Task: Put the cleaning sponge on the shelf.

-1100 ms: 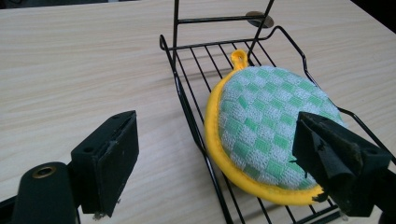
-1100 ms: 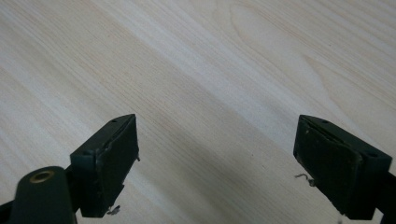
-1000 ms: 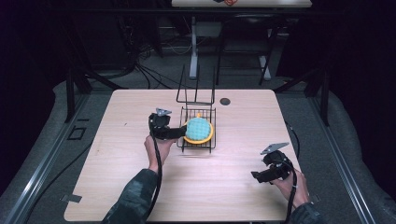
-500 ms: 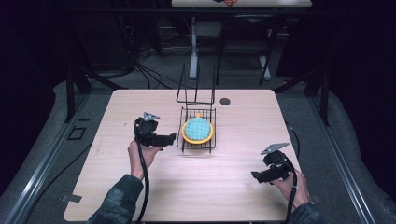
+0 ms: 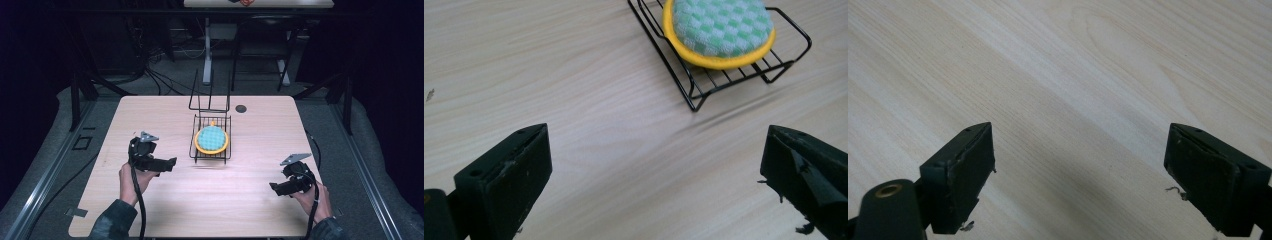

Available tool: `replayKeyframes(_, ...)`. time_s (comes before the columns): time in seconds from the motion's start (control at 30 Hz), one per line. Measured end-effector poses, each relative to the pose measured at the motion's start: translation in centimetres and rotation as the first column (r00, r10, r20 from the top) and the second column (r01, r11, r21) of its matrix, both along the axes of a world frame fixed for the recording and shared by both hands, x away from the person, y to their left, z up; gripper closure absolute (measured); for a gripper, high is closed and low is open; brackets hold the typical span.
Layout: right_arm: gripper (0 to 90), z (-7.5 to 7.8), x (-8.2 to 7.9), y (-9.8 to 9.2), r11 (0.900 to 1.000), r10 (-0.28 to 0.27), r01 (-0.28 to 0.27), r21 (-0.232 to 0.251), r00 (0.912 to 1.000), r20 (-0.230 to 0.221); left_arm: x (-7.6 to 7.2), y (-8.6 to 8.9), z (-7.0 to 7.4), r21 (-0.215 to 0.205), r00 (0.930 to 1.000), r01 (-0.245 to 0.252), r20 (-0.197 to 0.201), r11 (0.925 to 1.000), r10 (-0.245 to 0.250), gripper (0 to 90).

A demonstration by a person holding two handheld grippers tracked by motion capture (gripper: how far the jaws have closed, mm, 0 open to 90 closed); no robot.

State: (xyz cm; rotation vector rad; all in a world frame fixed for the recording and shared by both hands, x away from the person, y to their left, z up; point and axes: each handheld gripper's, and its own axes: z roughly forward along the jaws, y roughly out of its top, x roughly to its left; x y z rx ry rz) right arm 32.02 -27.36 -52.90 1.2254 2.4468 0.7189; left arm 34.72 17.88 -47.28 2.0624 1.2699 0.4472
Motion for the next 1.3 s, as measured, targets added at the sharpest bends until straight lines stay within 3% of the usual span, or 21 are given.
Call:
replayKeyframes(0.37, 13.0, -0.1, 0.0, -0.1, 1.0, -0.004, 0.004, -0.005, 1.0, -0.003, -3.5, 2.4, -0.6, 0.051, 0.9998, -0.002, -0.018, 0.9987, 0.003, 0.1)
replayKeyframes(0.7, 13.6, 0.1, -0.2, 0.0, 1.0, -0.002, 0.002, -0.008, 0.9999, 0.012, -5.8, 4.6, -2.4, 0.033, 0.9987, -0.012, -0.049, 0.9994, 0.014, 0.0)
replayKeyframes(0.77, 13.6, 0.1, -0.2, 0.0, 1.0, -0.007, 0.007, -0.002, 0.9999, 0.01, -6.0, 4.8, -2.8, -0.012, 0.999, -0.003, -0.046, 0.9999, 0.002, 0.0)
replayKeyframes(1.03, 13.6, 0.1, -0.3, -0.3, 1.0, -0.016, 0.016, -0.002, 0.9997, 0.017, -6.3, 4.9, -4.7, 0.019, 0.9973, 0.017, -0.071, 0.9997, -0.015, 0.0)
replayKeyframes(1.3, 13.6, -0.5, 0.1, -0.4, 1.0, -0.012, 0.012, -0.014, 0.9999, 0.001, -6.2, 5.5, -5.3, -0.016, 0.9974, 0.021, -0.069, 0.9996, -0.022, 0.0)
